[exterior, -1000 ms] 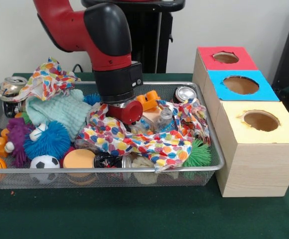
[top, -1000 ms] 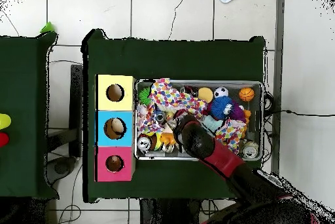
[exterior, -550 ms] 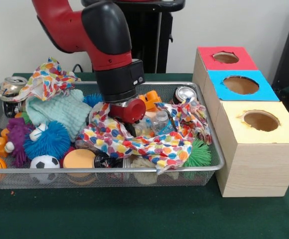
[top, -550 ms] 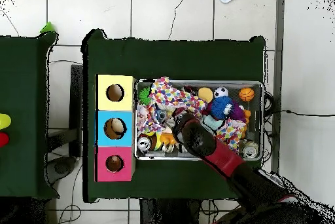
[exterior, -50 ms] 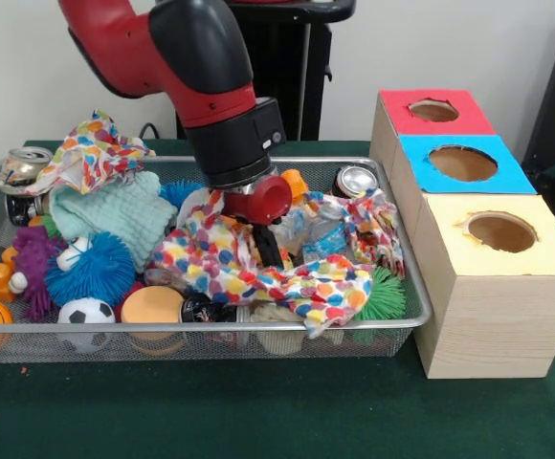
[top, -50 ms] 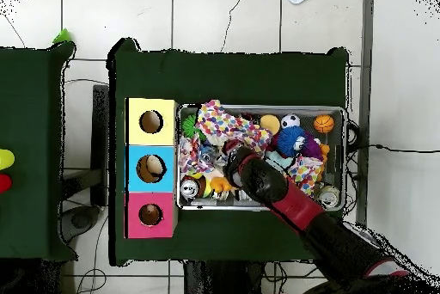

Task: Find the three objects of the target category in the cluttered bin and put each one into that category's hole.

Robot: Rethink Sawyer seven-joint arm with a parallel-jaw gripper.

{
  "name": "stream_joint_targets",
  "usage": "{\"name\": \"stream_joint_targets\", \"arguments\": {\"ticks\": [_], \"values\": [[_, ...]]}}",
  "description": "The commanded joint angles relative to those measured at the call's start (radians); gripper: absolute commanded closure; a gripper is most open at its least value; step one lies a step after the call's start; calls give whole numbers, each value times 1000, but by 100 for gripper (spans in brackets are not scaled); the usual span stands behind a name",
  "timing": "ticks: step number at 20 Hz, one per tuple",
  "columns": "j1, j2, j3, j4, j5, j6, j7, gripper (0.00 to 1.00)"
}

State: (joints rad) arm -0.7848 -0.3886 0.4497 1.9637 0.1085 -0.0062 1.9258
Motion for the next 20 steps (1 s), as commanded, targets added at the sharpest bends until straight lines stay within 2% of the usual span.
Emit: {"name": "stream_joint_targets", "arguments": {"ticks": [1, 7, 12, 18, 19, 20], "values": [[16, 38, 102, 92, 42, 191, 148, 100], [22, 47, 96, 84, 35, 178, 148, 100], [64, 35, 45, 66, 29, 182, 138, 100], [228, -9, -158, -8, -7, 152, 100, 100], [257, -17, -190, -18, -9, 153, 97, 0], [266, -20, -199, -27, -19, 150, 85, 0]]}}
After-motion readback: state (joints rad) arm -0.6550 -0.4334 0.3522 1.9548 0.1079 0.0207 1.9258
